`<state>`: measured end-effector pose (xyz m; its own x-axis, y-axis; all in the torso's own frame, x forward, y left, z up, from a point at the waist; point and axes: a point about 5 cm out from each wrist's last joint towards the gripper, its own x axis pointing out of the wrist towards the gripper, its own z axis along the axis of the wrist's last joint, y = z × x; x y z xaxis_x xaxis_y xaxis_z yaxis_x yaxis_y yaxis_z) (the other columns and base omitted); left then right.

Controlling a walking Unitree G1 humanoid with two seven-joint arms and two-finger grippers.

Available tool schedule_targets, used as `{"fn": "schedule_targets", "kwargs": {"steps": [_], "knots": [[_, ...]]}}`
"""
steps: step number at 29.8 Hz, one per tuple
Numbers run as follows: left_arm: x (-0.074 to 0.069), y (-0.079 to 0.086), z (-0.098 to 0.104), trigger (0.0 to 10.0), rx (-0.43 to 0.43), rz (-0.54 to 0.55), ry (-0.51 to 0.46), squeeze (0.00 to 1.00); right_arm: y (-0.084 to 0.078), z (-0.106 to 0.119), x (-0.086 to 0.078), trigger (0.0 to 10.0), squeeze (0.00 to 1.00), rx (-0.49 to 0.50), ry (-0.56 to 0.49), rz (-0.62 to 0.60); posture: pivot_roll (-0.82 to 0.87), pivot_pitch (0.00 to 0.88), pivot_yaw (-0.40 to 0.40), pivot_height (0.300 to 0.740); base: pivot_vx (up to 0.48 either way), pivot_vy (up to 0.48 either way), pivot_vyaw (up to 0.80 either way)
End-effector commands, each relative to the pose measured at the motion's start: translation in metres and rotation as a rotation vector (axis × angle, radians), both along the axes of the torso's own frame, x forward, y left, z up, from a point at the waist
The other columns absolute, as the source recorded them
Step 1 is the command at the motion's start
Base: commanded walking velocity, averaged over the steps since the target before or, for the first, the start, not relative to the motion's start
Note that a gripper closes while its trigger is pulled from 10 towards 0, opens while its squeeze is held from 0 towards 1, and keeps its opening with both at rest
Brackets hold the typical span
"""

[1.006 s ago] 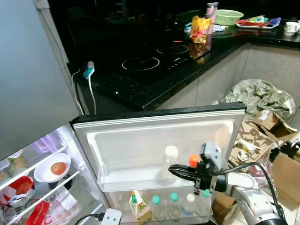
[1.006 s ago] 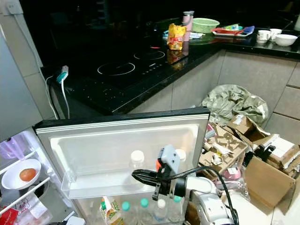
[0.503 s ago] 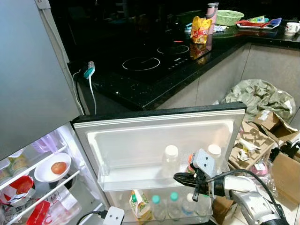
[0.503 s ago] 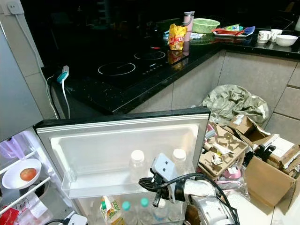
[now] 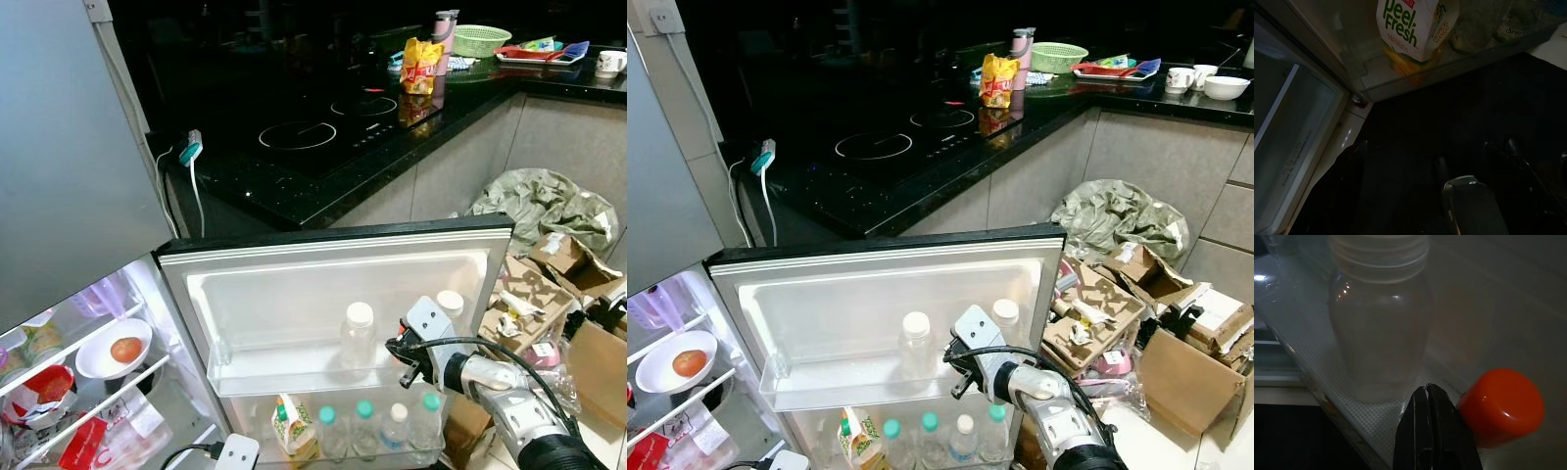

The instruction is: Restocking fridge

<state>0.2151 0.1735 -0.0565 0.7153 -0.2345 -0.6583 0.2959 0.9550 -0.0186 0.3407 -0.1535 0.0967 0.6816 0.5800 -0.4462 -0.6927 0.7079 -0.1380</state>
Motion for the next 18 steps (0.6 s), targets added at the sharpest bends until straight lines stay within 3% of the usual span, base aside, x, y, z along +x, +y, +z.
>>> {"fn": "schedule_targets", "kwargs": {"steps": [1,5,9,13,18], "knots": [[-0.007,0.007,-0.004,10.0,0.017,0.008,0.022,0.00,0.008,-0.011,-0.009,10.0,0.00,-0.026,0.069,0.092,-0.04,0.104,0.040,0.740,0.000,0.000,0.00],[-0.007,0.007,-0.004,10.0,0.017,0.010,0.022,0.00,0.012,-0.011,-0.012,10.0,0.00,-0.006,0.081,0.130,-0.04,0.104,0.040,0.740,0.000,0.000,0.00],[-0.007,0.008,-0.003,10.0,0.017,0.007,0.022,0.00,0.019,-0.003,-0.019,10.0,0.00,0.091,0.095,0.208,-0.04,0.107,0.048,0.740,0.000,0.000,0.00],[-0.006,0.008,-0.003,10.0,0.026,0.001,0.021,0.00,0.019,0.000,-0.019,10.0,0.00,0.086,0.076,0.215,-0.04,0.107,0.048,0.740,0.000,0.000,0.00],[-0.004,0.008,-0.002,10.0,0.032,-0.005,0.018,0.00,0.017,0.023,-0.025,10.0,0.00,0.113,0.051,0.309,-0.04,0.111,0.053,0.740,0.000,0.000,0.00]]}}
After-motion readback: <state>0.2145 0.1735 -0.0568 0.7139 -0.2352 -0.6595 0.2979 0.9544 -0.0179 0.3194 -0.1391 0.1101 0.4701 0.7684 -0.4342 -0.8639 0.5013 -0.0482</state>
